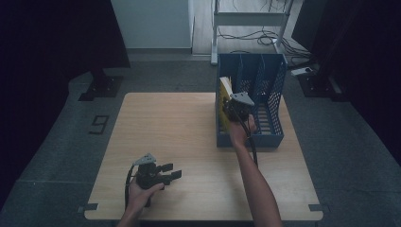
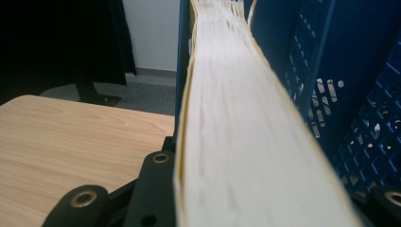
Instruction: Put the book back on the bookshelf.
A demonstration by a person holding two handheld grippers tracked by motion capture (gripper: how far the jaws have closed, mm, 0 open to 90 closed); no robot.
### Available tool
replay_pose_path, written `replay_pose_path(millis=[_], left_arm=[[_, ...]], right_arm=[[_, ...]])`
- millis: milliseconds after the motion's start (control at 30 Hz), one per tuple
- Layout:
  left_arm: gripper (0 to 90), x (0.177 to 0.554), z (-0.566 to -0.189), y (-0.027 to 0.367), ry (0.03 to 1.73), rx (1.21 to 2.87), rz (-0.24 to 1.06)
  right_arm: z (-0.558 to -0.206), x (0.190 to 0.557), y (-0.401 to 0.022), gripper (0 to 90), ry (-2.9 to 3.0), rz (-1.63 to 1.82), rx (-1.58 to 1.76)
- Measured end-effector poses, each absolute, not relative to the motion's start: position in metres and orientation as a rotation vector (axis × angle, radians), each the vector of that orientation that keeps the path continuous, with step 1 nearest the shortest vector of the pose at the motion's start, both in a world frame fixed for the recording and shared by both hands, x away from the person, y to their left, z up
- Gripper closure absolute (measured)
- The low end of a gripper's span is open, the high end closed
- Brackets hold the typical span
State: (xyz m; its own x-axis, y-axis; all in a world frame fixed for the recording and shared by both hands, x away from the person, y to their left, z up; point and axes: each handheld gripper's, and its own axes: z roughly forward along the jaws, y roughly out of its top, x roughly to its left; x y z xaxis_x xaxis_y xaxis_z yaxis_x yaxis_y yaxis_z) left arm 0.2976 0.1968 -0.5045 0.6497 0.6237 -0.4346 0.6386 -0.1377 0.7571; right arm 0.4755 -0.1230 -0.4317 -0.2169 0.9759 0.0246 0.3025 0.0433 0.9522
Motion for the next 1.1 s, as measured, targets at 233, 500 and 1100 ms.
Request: replay_pose_path(millis=[233,500,1100], left_arm=[[37.7,0.298,-0.505,0.197,1.013,1.820,-0.019],[37.6,0.298,-0.506,0.196,1.013,1.827,-0.022],[37.5,0.299,-0.507,0.198,1.020,1.832,-0.020]], right_arm=[[-0.425,0.478,-0.123,66.1,1.585,1.217,1.314],[-0.421,0.480,-0.126,67.3,1.613,1.200,1.327],[-0.416,0.481,-0.125,74.4,1.628,1.157,1.365]])
